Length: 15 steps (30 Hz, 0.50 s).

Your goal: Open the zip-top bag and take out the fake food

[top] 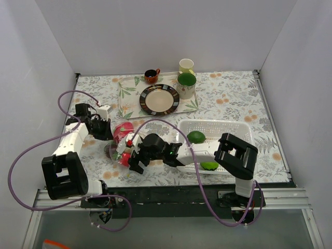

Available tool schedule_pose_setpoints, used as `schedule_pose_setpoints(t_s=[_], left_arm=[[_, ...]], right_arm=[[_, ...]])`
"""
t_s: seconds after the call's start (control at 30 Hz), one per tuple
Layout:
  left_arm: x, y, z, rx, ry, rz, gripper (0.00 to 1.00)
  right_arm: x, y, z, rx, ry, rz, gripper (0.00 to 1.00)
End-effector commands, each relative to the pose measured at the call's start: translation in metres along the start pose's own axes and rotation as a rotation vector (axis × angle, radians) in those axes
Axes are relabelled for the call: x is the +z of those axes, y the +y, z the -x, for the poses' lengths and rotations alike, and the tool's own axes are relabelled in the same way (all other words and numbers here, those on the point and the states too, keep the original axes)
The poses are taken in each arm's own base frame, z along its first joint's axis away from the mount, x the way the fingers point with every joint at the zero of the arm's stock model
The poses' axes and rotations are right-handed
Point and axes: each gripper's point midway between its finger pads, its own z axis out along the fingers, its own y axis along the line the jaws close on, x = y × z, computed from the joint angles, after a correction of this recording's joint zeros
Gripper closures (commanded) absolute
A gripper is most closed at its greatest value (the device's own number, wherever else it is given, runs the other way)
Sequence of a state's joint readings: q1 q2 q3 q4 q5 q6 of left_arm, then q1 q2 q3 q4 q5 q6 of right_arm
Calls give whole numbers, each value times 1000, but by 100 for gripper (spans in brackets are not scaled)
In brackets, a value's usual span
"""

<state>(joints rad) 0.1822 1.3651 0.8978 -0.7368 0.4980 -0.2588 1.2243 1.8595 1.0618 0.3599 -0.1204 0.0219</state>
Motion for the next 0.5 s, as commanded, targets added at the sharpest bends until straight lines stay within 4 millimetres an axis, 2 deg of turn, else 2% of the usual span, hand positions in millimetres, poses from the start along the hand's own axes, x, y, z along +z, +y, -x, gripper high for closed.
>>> schedule_pose_setpoints(t_s=[0.0, 0.2, 0.47], left_arm=[[-3, -23, -1, 7, -4, -45, 100], [-8, -36, -5, 33, -4, -51, 100], [-7, -40, -12, 48, 26, -45, 100]], right_arm=[[7, 15, 47, 11, -144, 74, 2], [20, 6, 36, 29, -110, 30, 2], [37, 6, 20, 38, -71, 10, 2]])
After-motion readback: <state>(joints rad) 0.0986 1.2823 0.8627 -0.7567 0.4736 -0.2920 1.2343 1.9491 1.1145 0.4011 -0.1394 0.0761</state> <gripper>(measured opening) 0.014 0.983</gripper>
